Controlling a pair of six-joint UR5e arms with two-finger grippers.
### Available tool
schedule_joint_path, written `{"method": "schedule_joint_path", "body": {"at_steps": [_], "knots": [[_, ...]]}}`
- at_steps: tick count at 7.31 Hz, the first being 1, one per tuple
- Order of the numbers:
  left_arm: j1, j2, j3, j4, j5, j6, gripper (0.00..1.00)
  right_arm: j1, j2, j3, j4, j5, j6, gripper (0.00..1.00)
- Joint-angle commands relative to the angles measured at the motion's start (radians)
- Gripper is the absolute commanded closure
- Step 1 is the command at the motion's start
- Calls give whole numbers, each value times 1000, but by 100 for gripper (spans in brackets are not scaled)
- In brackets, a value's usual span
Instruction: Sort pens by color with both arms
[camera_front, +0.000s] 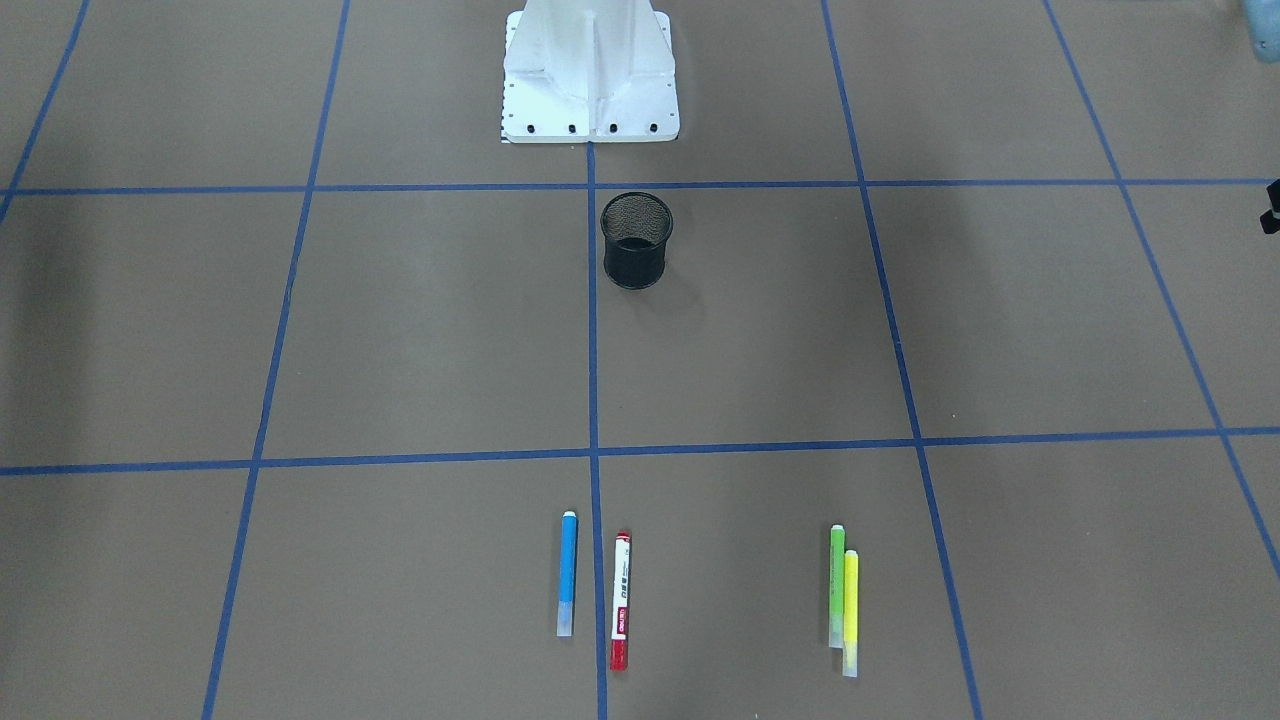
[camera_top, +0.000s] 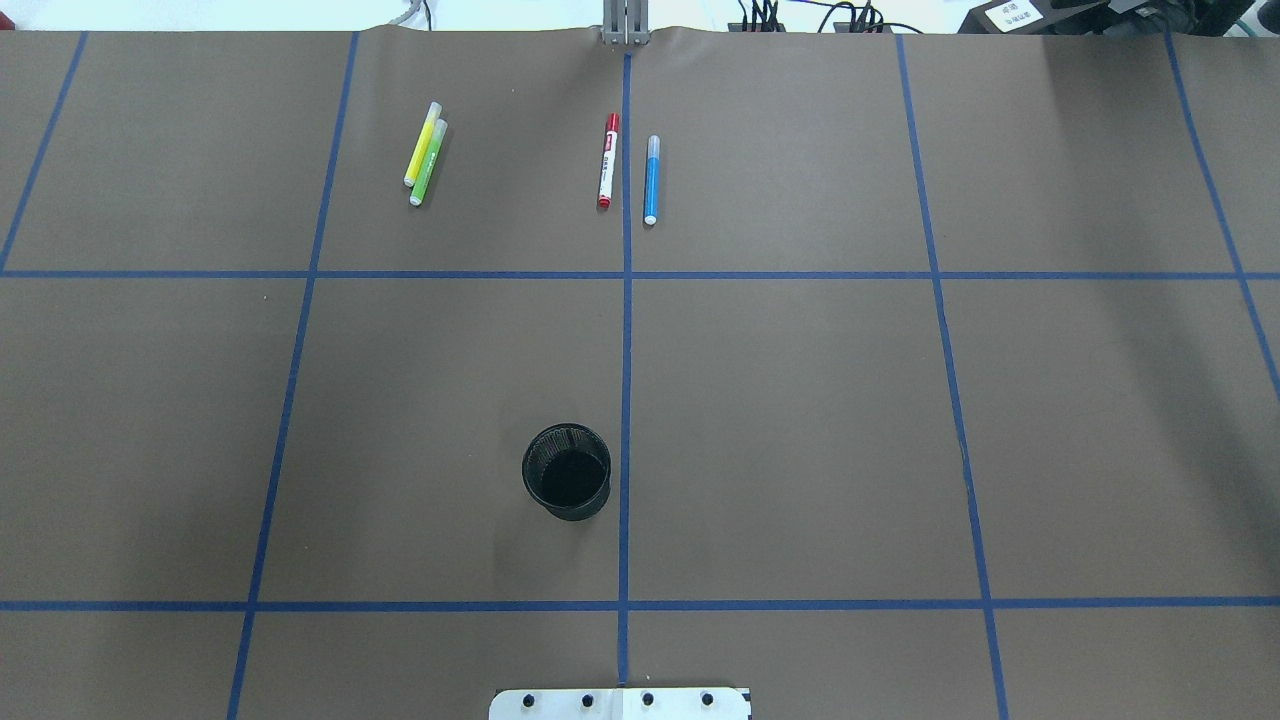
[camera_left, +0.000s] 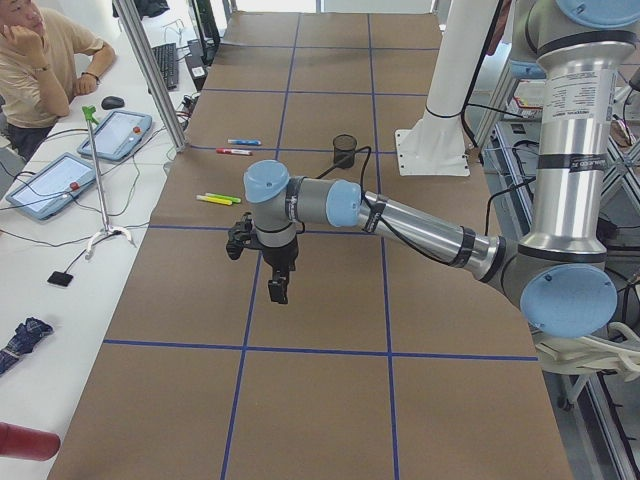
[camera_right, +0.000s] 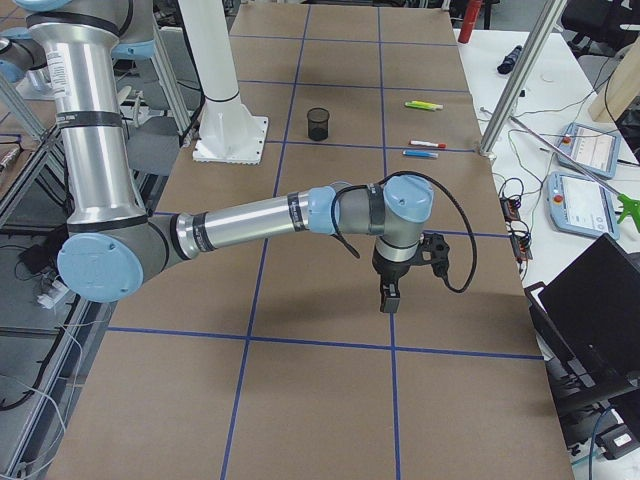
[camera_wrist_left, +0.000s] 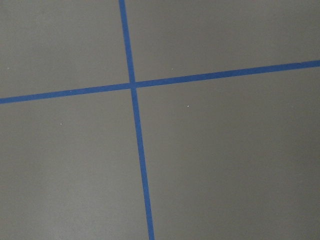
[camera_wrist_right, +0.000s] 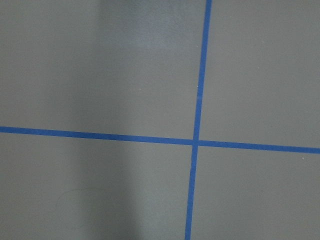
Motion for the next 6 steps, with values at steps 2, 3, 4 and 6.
{"method": "schedule_joint_path", "body": {"at_steps": [2, 3, 4, 6], "knots": [[-98, 40, 19, -115, -65, 13, 0, 6, -23, 24, 0, -3, 9, 1], [-134, 42, 48, -147, -93, 79, 0, 4, -23, 18, 0, -6, 8, 1], [-152, 59, 74, -149, -97, 154, 0, 3, -23, 13, 1, -6, 6, 1], [-158, 67, 79, -149, -96, 144, 0, 2, -24, 12, 0, -4, 9, 1]]}}
